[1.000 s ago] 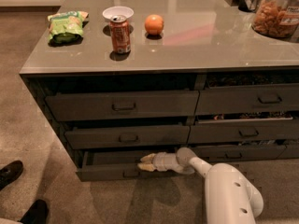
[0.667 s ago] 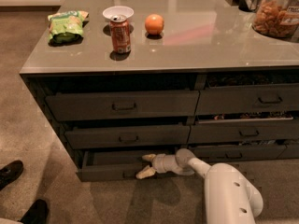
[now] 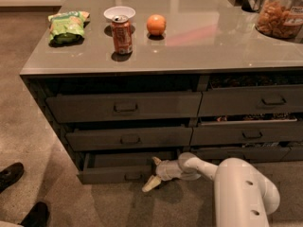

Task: Open bottom drawer

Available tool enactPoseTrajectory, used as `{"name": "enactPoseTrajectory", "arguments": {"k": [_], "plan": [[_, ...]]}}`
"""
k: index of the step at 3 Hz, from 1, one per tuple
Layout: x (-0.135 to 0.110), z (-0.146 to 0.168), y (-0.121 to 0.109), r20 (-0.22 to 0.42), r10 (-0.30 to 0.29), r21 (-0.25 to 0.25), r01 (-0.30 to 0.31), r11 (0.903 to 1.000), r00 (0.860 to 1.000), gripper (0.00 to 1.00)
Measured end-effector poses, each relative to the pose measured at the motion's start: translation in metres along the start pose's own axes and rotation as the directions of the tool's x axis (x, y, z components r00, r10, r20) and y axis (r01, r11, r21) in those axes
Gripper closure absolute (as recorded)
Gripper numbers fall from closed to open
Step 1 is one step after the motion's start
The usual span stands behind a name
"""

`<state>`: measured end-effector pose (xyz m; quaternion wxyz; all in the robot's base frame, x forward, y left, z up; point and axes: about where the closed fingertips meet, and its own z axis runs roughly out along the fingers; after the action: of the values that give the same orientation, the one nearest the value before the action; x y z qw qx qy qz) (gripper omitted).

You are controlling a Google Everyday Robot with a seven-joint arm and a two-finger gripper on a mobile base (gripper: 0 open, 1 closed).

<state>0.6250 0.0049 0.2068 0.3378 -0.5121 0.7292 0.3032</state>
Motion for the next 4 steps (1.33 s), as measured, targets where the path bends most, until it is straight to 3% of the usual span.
{"name": "enactPoseTrajectory", "arguments": {"k": [1, 2, 3, 4], "plan": [[0.012, -0.004, 0.010, -0.151, -0.014, 0.002, 0.014, 0.9999, 0.988, 0.00], [0.031, -0.008, 0.010, -0.337, -0.003, 0.028, 0.013, 0.9995, 0.942, 0.03], [0.050, -0.011, 0.011, -0.428, 0.017, 0.031, -0.005, 0.9995, 0.904, 0.34], [0.047, -0.014, 0.011, -0.428, 0.019, 0.028, -0.008, 0.9996, 0.904, 0.56]]}}
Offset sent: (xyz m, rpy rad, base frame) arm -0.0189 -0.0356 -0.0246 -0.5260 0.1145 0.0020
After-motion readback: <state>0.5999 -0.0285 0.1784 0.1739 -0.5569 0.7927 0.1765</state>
